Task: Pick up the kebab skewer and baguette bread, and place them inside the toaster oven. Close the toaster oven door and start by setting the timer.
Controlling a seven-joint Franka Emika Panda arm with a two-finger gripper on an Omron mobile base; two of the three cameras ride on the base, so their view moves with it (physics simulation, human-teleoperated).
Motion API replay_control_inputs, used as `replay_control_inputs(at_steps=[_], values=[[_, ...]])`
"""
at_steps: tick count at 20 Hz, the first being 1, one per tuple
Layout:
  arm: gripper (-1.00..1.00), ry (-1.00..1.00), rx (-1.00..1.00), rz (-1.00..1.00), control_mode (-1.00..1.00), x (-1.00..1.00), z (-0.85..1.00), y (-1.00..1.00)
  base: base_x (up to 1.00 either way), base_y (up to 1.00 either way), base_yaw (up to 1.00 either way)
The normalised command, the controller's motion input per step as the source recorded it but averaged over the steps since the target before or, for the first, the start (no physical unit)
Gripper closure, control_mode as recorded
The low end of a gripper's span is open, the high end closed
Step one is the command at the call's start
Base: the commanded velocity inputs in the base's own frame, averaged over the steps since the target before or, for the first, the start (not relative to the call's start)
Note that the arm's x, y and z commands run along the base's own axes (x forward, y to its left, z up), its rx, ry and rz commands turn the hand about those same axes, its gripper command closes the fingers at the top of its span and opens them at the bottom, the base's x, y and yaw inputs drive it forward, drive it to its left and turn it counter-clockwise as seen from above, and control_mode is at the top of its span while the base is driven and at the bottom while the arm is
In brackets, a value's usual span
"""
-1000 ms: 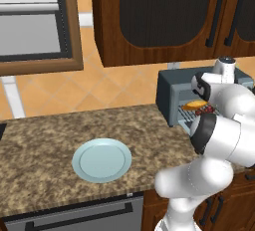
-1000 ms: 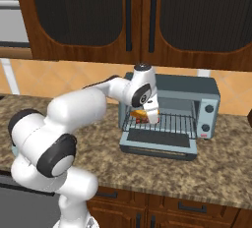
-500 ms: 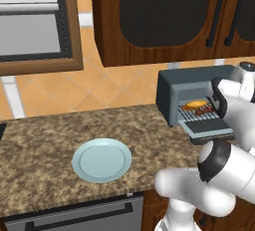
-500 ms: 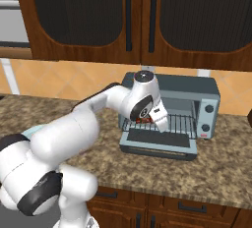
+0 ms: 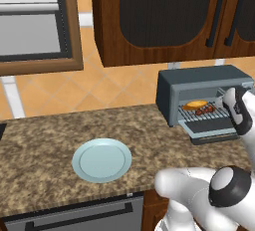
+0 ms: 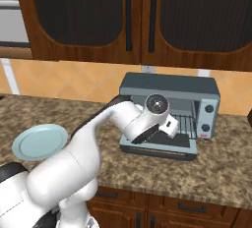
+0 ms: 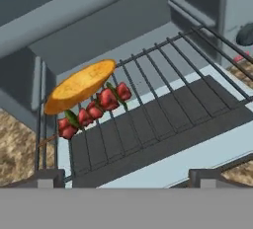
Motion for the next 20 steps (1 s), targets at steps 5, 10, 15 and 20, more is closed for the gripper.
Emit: replay_control_inputs(at_steps=[5,10,15,20], values=[[-1.00,-0.21,-0.24,0.06,-1.00,-0.42,-0.13,-0.22,0.00,0.00,0.00],[-1.00,-0.09,-0.25,-0.02,-1.00,-0.09,-0.17,-0.12,0.00,0.00,0.00],[-1.00,-0.05,-0.18,-0.01,-1.00,0.00,-0.12,-0.06,0.00,0.00,0.00],[-1.00,-0.03,-0.18,0.00,-1.00,0.00,-0.12,0.00,0.00,0.00,0.00]])
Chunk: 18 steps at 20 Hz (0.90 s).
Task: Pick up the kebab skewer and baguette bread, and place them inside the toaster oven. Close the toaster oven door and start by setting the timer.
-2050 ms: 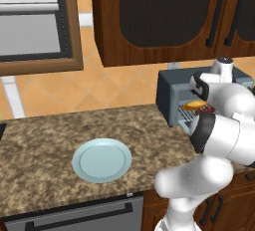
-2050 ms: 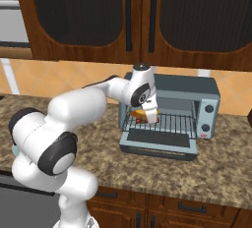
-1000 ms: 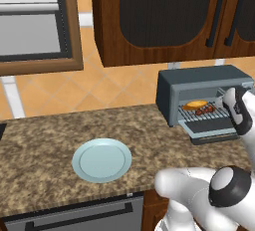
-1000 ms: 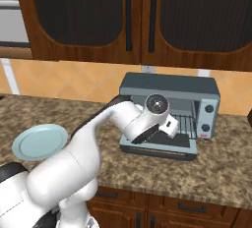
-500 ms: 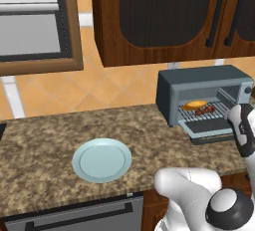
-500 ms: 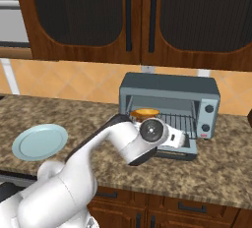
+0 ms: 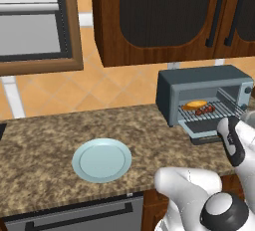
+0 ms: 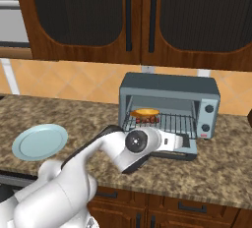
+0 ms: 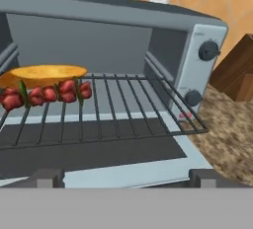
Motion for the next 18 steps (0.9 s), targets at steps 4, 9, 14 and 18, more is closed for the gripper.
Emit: replay_control_inputs(at_steps=[4,9,14,18], values=[[-1.00,0.00,-0.08,0.00,-1.00,0.00,0.00,0.00,0.00,0.00,0.00],[-1.00,0.00,-0.03,0.00,-1.00,0.06,0.00,0.00,0.00,0.00,0.00],[-1.00,-0.03,0.00,0.07,-1.00,0.16,-0.03,0.03,0.00,0.00,0.00],[-1.00,-0.01,0.01,0.23,-1.00,0.26,-0.13,0.02,0.00,0.00,0.00]])
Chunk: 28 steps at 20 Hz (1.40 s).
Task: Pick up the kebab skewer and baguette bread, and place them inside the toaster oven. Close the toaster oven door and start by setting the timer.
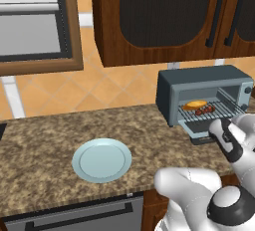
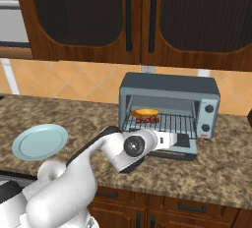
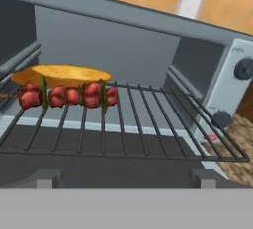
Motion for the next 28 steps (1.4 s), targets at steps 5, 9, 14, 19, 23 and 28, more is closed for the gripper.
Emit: replay_control_inputs(at_steps=[5,9,14,19,23,28], values=[[-1.00,0.00,0.03,0.20,-1.00,0.22,-0.10,0.00,0.00,0.00,0.00],[-1.00,0.00,0.13,0.05,-1.00,0.03,-0.07,-0.04,0.00,0.00,0.00],[-1.00,-0.03,0.16,-0.02,-1.00,0.00,-0.16,-0.03,0.00,0.00,0.00],[-1.00,-0.02,0.09,0.00,-1.00,0.09,-0.05,-0.01,0.00,0.00,0.00],[-1.00,0.00,0.04,0.00,-1.00,0.24,0.00,0.00,0.00,0.00,0.00],[-1.00,0.00,0.01,0.00,-1.00,0.21,-0.06,0.00,0.00,0.00,0.00]])
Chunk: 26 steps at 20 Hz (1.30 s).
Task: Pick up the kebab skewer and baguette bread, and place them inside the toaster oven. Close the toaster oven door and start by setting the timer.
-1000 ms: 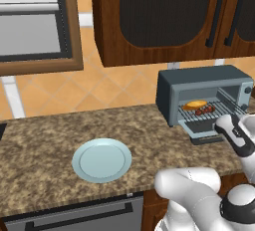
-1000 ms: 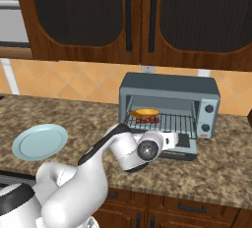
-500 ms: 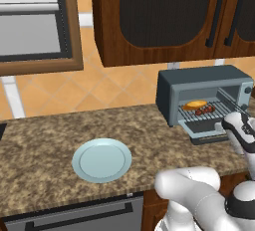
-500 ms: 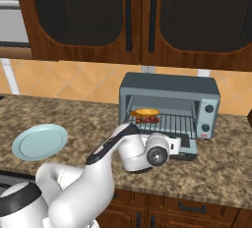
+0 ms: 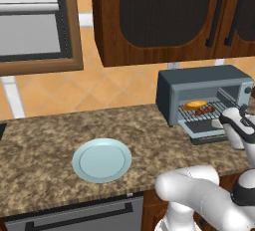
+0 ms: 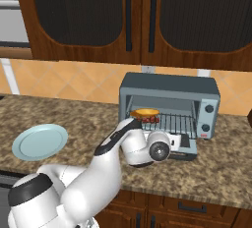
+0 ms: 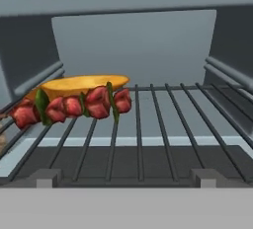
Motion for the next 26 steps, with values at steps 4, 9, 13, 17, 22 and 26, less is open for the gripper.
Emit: replay_control_inputs(at_steps=[4,9,13,17,22,26], values=[[-1.00,0.00,0.00,0.00,-1.00,0.08,-0.19,0.00,0.00,0.00,0.00],[-1.00,0.00,0.00,0.00,-1.00,0.11,-0.08,0.00,0.00,0.00,0.00],[-1.00,0.00,0.00,0.00,-1.00,0.14,-0.01,0.00,0.00,0.00,0.00],[-1.00,0.00,0.01,0.00,-1.00,0.21,0.00,0.00,0.00,0.00,0.00],[-1.00,0.00,0.01,0.00,-1.00,0.29,0.00,0.00,0.00,0.00,0.00],[-1.00,0.00,0.01,0.00,-1.00,0.29,0.00,0.00,0.00,0.00,0.00]])
